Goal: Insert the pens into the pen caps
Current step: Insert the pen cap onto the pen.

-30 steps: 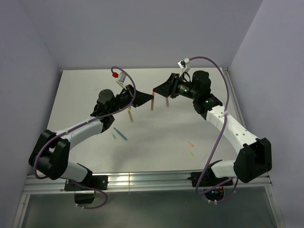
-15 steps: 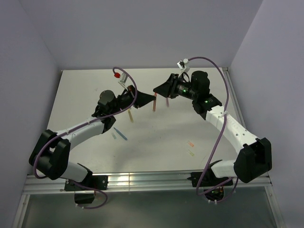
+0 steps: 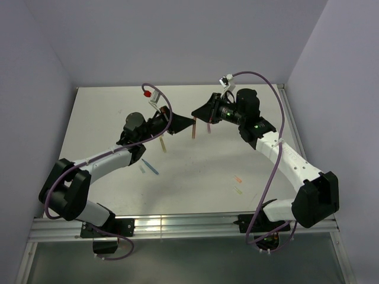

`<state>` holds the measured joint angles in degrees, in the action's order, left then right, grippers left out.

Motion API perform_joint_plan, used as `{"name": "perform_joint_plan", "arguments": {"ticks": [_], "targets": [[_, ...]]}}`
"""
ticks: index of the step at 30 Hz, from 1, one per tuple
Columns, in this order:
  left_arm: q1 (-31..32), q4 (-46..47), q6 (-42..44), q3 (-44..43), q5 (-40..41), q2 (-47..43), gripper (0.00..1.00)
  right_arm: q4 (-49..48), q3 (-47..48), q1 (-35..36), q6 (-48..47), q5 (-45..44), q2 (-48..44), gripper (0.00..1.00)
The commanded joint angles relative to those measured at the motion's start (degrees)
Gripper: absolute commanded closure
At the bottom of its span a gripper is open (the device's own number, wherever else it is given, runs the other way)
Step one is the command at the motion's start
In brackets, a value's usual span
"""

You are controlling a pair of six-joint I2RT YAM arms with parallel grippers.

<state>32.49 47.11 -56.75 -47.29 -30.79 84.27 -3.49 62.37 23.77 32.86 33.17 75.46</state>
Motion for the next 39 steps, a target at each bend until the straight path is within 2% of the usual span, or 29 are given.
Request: {"name": "perform_joint_plan", "arguments": {"ticks": [1, 9, 11, 12, 14, 15, 16, 18, 19, 22, 39], "targets": [[0.3, 3.9, -0.6, -2.9, -0.9, 0.1, 1.00, 0.1, 3.2, 0.7, -1.7, -0.9, -0.3, 0.78], [0.3, 4.5, -1.3, -3.1, -1.1, 0.7, 1.00, 1.2, 3.4, 1.0, -2.4, -1.7, -0.1, 0.84], [0.4, 4.4, -1.3, -3.4, -1.1, 0.8, 1.00, 1.6, 3.4, 1.2, -2.5, -2.0, -0.3, 0.90], [0.3, 4.5, -1.3, -3.5, -1.2, 1.0, 1.00, 1.8, 3.5, 1.3, -2.6, -2.5, -0.3, 0.96], [0.3, 4.6, -1.4, -3.6, -1.4, 1.0, 1.00, 2.1, 3.7, 1.3, -2.7, -3.0, -0.5, 1.00], [0.4, 4.7, -1.4, -3.6, -1.6, 1.2, 0.98, 2.6, 3.8, 1.3, -2.7, -4.0, -0.6, 1.00], [0.3, 4.7, -1.6, -3.5, -1.6, 1.2, 0.89, 2.9, 4.1, 1.3, -2.7, -4.3, -0.7, 1.00], [0.5, 5.0, -1.6, -3.2, -1.8, 1.1, 0.83, 3.0, 4.3, 1.3, -2.5, -5.3, -1.0, 1.00], [0.4, 4.7, -1.4, -3.2, -1.7, 1.0, 0.77, 3.0, 4.2, 1.3, -2.0, -6.4, -1.3, 1.00], [0.6, 3.9, -0.5, -3.2, -1.8, 0.5, 0.69, 3.0, 4.2, 1.3, -1.2, -7.8, -1.8, 1.00], [3.3, -0.6, 2.3, -2.6, -1.3, 1.5, 0.68, 3.0, 7.7, 1.3, 2.2, -10.2, -1.1, 1.00]]}}
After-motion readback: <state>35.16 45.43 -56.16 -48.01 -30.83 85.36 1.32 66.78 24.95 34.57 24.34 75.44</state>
